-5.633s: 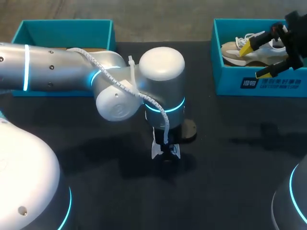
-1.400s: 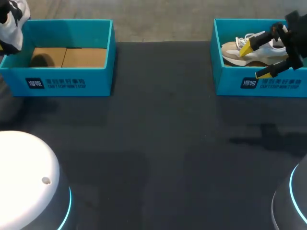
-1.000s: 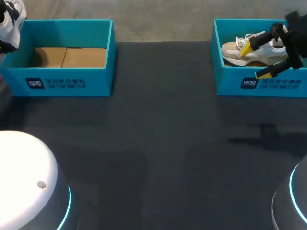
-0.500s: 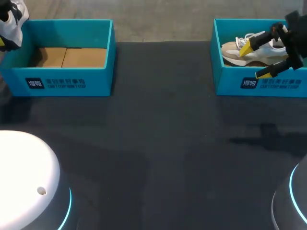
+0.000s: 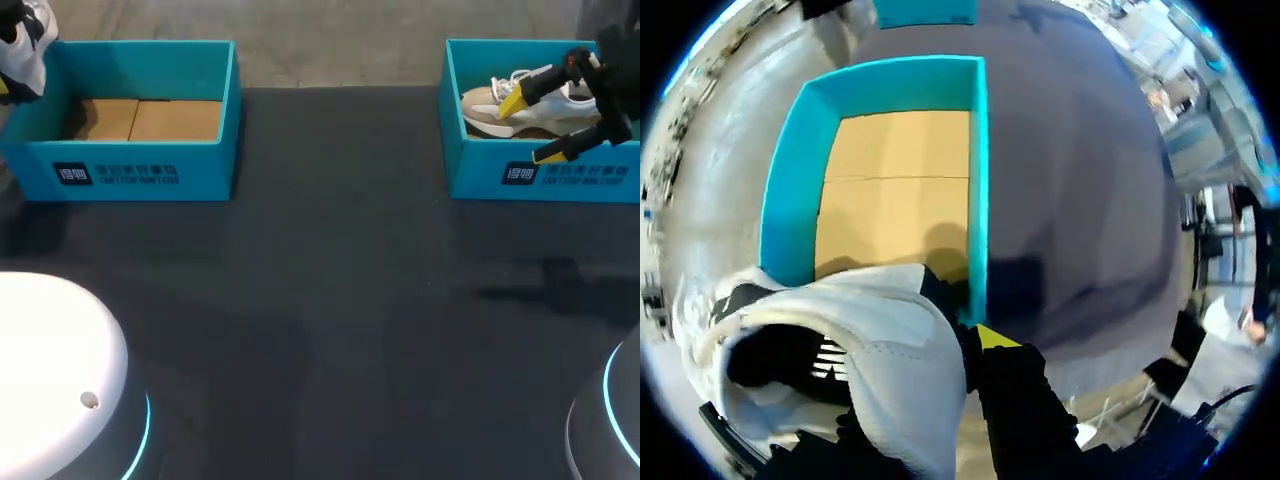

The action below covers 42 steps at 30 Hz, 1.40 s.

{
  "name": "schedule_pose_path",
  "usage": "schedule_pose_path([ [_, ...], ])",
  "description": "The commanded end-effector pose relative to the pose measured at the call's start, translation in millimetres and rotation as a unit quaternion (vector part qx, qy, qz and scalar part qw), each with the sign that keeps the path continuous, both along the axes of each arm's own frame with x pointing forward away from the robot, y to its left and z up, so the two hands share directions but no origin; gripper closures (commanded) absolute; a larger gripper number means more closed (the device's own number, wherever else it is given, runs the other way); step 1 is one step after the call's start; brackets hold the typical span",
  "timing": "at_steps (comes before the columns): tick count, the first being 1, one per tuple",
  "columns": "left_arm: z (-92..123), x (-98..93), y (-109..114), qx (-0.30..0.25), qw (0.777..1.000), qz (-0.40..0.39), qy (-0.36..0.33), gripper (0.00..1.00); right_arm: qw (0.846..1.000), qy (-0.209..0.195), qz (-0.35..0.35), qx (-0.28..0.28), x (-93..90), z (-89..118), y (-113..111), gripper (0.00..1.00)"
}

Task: Take the shoe out of the shoebox, open the shoe tongue, remove and reinsert the insole, then place the shoe into the shoebox

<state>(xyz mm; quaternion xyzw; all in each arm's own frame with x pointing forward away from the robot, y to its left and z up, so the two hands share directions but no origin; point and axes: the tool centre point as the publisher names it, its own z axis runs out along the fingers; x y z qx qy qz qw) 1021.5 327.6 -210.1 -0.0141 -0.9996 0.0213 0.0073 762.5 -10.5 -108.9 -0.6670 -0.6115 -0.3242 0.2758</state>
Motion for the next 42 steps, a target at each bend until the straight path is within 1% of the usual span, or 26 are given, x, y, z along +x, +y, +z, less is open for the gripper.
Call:
schedule_pose_path([
  [1,4.5,0.0,-2.3,0.016,0.992,-0.125,-0.008,1.0,1.0,0.001,-0.001,-0.001,0.5,-0.5,0.8,0.0],
  [2,5.0,1.2,-5.1,0.021,0.983,-0.182,0.002,1.0,1.0,0.001,-0.001,-0.001,0.5,-0.5,0.8,0.0],
  [3,5.1,1.7,-5.6,0.016,0.981,-0.192,-0.005,1.0,1.0,0.001,-0.001,-0.001,0.5,-0.5,0.8,0.0],
  [4,5.6,2.8,-6.7,0.026,0.969,-0.244,0.0,1.0,1.0,0.001,-0.001,-0.001,0.5,-0.5,0.8,0.0],
  [5,5.7,3.4,-7.8,0.027,0.963,-0.269,-0.002,1.0,1.0,0.001,-0.001,-0.001,0.5,-0.5,0.8,0.0],
  [7,4.9,6.1,-8.4,0.043,0.932,-0.358,0.025,1.0,1.0,0.001,-0.001,-0.001,0.5,-0.5,0.8,0.0],
  [8,3.6,7.1,-7.4,0.053,0.933,-0.354,0.024,1.0,1.0,0.001,-0.001,-0.001,0.5,-0.5,0.8,0.0],
  [9,2.7,10.1,-6.6,0.058,0.905,-0.419,0.044,1.0,1.0,0.001,-0.001,-0.001,0.5,-0.5,0.8,0.0],
  [10,2.5,10.4,-5.4,0.071,0.909,-0.41,0.033,1.0,1.0,0.001,-0.001,-0.001,0.5,-0.5,0.8,0.0],
  [11,2.8,13.2,-3.7,0.076,0.9,-0.428,0.046,1.0,1.0,0.001,-0.001,-0.001,0.5,-0.5,0.8,0.0],
  [12,2.8,13.2,-3.7,0.076,0.9,-0.428,0.046,1.0,1.0,0.001,-0.001,-0.001,0.5,-0.5,0.8,0.0],
  [13,4.8,11.6,-0.6,0.099,0.86,-0.497,0.052,1.0,1.0,0.001,-0.001,-0.001,0.5,-0.5,0.8,0.0],
  [15,6.1,11.2,0.8,0.105,0.826,-0.551,0.063,1.0,1.0,0.001,-0.001,-0.001,0.5,-0.5,0.8,0.0],
  [16,8.8,11.1,3.7,0.11,0.801,-0.585,0.056,1.0,1.0,0.001,-0.001,-0.001,0.5,-0.5,0.8,0.0],
  [17,9.8,11.4,5.7,0.124,0.767,-0.627,0.052,1.0,1.0,0.001,-0.001,-0.001,0.5,-0.5,0.8,0.0],
  [18,9.8,11.0,6.3,0.132,0.763,-0.631,0.046,1.0,1.0,0.001,-0.001,-0.001,0.5,-0.5,0.8,0.0],
  [19,10.9,12.7,7.9,0.146,0.717,-0.679,0.058,1.0,1.0,0.001,-0.001,-0.001,0.5,-0.5,0.8,0.0],
  [20,10.7,11.7,9.1,0.168,0.698,-0.695,0.04,1.0,1.0,0.001,-0.001,-0.001,0.5,-0.5,0.8,0.0],
  [21,10.7,11.9,9.1,0.167,0.695,-0.698,0.04,1.0,1.0,0.001,-0.001,-0.001,0.5,-0.5,0.8,0.0],
  [22,13.6,15.8,11.1,0.163,0.656,-0.736,0.04,1.0,1.0,0.001,-0.001,-0.001,0.5,-0.5,0.8,0.0],
  [23,14.3,14.6,14.1,0.172,0.628,-0.758,0.024,1.0,1.0,0.001,-0.001,-0.001,0.5,-0.5,0.8,0.0],
  [24,14.7,14.6,15.2,0.172,0.621,-0.764,0.02,1.0,1.0,0.001,-0.001,-0.001,0.5,-0.5,0.8,0.0],
  [25,18.3,15.1,20.2,0.174,0.588,-0.79,-0.001,1.0,1.0,0.001,-0.001,-0.001,0.5,-0.5,0.8,0.0],
  [26,19.4,15.1,23.3,0.179,0.578,-0.796,-0.011,1.0,1.0,0.001,-0.001,-0.001,0.5,-0.5,0.8,0.0],
  [27,19.9,15.5,23.9,0.179,0.578,-0.796,-0.012,1.0,1.0,0.001,-0.001,-0.001,0.5,-0.5,0.8,0.0],
  [42,21.4,17.3,25.9,0.188,0.58,-0.793,-0.018,1.0,1.0,0.001,-0.001,-0.001,0.5,-0.5,0.8,0.0],
])
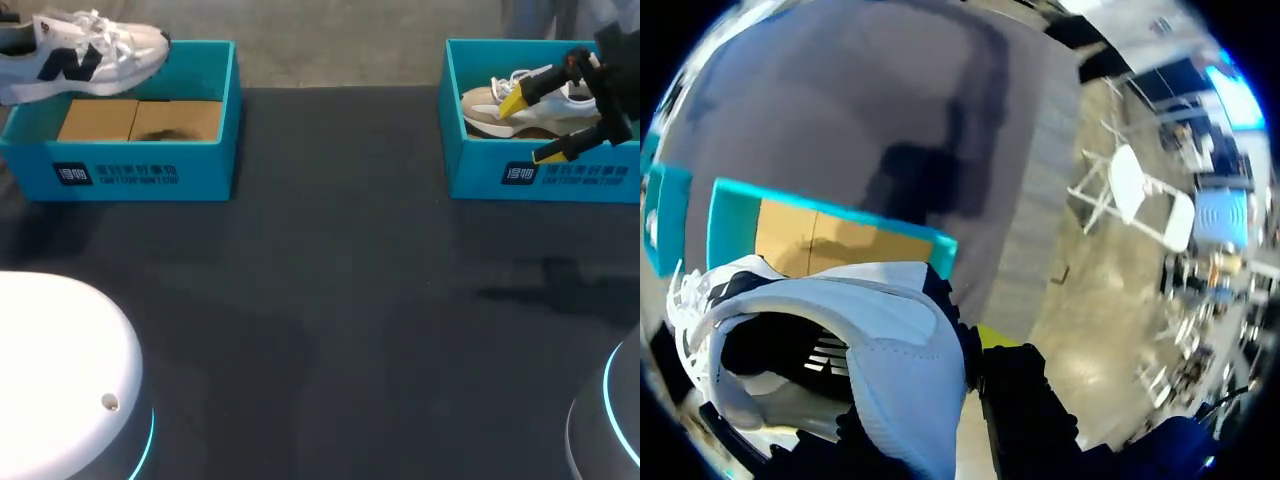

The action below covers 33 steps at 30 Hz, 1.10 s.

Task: Take the shoe out of the shoebox, open the shoe tongue, remove and reinsert the insole, then place the shoe into the shoebox

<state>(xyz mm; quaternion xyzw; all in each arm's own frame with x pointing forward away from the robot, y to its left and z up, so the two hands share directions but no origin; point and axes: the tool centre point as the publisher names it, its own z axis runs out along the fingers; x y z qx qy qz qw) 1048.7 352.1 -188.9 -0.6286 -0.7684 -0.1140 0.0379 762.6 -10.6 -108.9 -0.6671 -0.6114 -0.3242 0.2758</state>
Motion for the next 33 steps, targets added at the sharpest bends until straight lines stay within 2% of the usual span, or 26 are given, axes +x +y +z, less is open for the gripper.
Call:
schedule_pose_path([
  [1,0.2,-9.8,1.5,0.047,0.963,-0.261,-0.04,1.0,1.0,0.001,0.0,-0.001,0.4,-0.4,0.8,0.0],
  [10,-1.0,-8.3,0.7,0.045,0.965,-0.254,-0.04,1.0,1.0,0.001,0.0,-0.001,0.4,-0.4,0.8,0.0],
  [19,-10.6,-6.2,-6.3,0.02,0.972,-0.23,-0.038,1.0,1.0,0.001,0.0,-0.001,0.4,-0.4,0.8,0.0],
  [33,-9.1,10.1,-15.3,-0.038,0.985,-0.161,-0.044,1.0,1.0,0.001,0.0,-0.001,0.4,-0.4,0.8,0.0],
])
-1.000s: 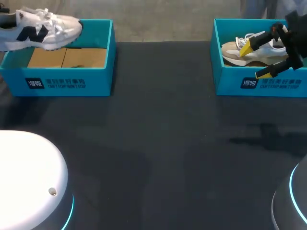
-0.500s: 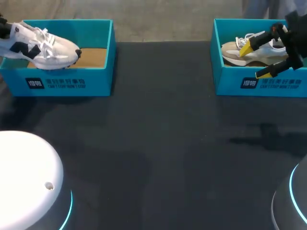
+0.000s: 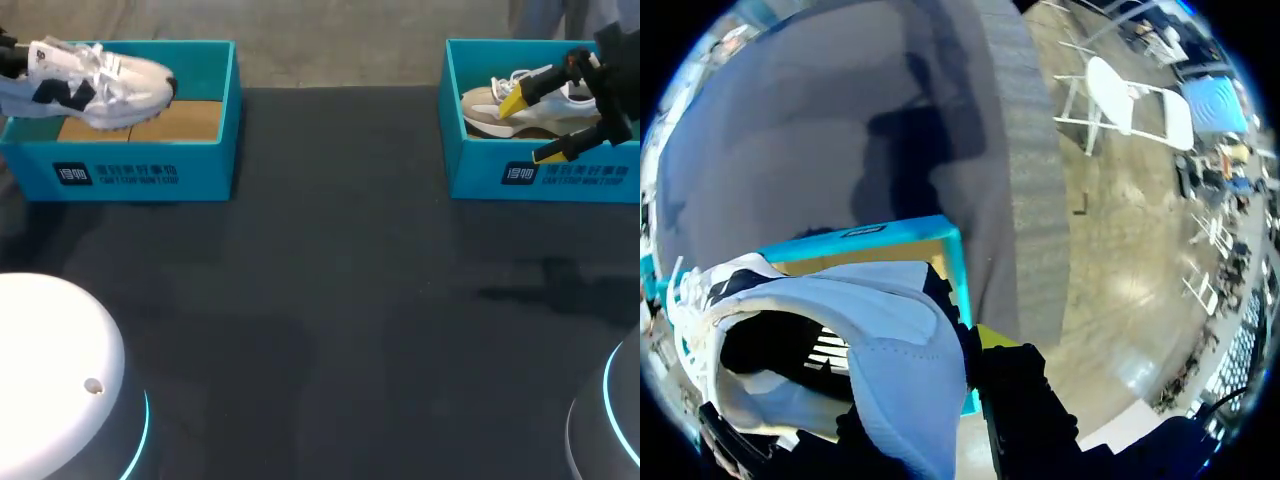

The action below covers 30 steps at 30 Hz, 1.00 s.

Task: Take the shoe out of the shoebox, open the shoe tongue, remove and reinsert the insole, then place the shoe into the shoebox

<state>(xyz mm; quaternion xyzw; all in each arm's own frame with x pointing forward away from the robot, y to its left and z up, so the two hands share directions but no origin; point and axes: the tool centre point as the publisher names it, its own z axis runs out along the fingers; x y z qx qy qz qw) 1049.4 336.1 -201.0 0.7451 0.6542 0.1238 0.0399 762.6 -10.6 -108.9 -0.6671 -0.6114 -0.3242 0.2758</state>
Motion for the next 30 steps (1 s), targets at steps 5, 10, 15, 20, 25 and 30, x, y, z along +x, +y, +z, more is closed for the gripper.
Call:
schedule_pose_path([
  [5,1.5,12.0,-2.7,-0.015,0.999,0.028,0.008,1.0,1.0,0.001,0.0,-0.001,0.5,-0.4,0.8,0.0],
  [10,-2.3,12.0,-5.8,-0.016,0.999,0.034,0.01,1.0,1.0,0.001,0.0,-0.001,0.5,-0.4,0.8,0.0],
  [15,-12.5,16.2,-7.5,-0.018,0.999,0.043,0.019,1.0,1.0,0.001,0.0,-0.001,0.5,-0.4,0.8,0.0],
  [20,-27.1,23.0,-7.3,-0.025,0.997,0.066,0.032,1.0,1.0,0.001,0.0,-0.001,0.5,-0.4,0.8,0.0],
  [25,-41.8,32.9,-6.9,-0.025,0.996,0.083,0.037,1.0,1.0,0.001,0.0,-0.001,0.5,-0.4,0.8,0.0],
  [30,-53.7,45.3,-7.6,-0.022,0.995,0.078,0.052,1.0,1.0,0.001,0.0,-0.001,0.5,-0.4,0.8,0.0],
])
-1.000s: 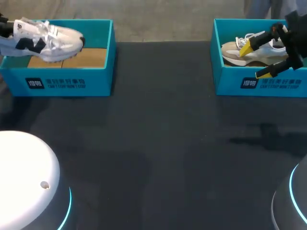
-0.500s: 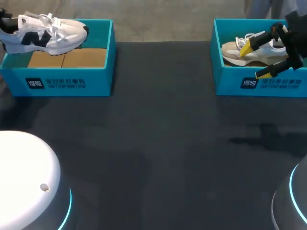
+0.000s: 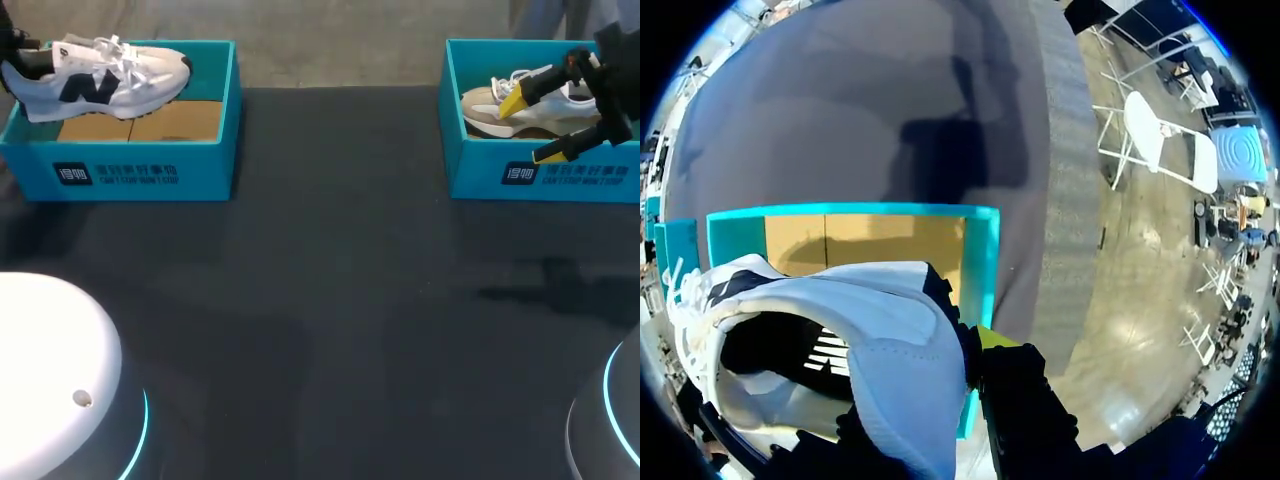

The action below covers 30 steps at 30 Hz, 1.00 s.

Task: Take the shoe out of the shoebox, open the shoe tongue, remove and reinsert the insole, then place the shoe into the shoebox

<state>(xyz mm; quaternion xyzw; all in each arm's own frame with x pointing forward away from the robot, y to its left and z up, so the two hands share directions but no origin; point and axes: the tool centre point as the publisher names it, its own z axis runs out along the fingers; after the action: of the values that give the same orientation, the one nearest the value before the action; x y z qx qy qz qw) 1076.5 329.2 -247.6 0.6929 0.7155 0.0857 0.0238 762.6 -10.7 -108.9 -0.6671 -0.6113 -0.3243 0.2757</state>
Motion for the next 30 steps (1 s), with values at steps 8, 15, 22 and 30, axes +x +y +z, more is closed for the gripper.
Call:
schedule_pose_path([
  [8,-21.0,28.6,-3.1,0.004,1.0,-0.007,0.024,1.0,1.0,0.001,0.0,-0.001,0.4,-0.4,0.9,0.0],
  [15,-40.8,37.5,-5.3,0.014,1.0,-0.009,0.024,1.0,1.0,0.001,0.0,-0.001,0.4,-0.4,0.9,0.0],
  [22,-64.5,39.7,-8.9,0.019,0.999,-0.017,0.032,1.0,1.0,0.001,0.0,-0.001,0.4,-0.4,0.9,0.0],
  [30,-80.8,39.9,-6.9,0.02,0.999,-0.01,0.038,1.0,1.0,0.001,0.0,-0.001,0.4,-0.4,0.9,0.0],
])
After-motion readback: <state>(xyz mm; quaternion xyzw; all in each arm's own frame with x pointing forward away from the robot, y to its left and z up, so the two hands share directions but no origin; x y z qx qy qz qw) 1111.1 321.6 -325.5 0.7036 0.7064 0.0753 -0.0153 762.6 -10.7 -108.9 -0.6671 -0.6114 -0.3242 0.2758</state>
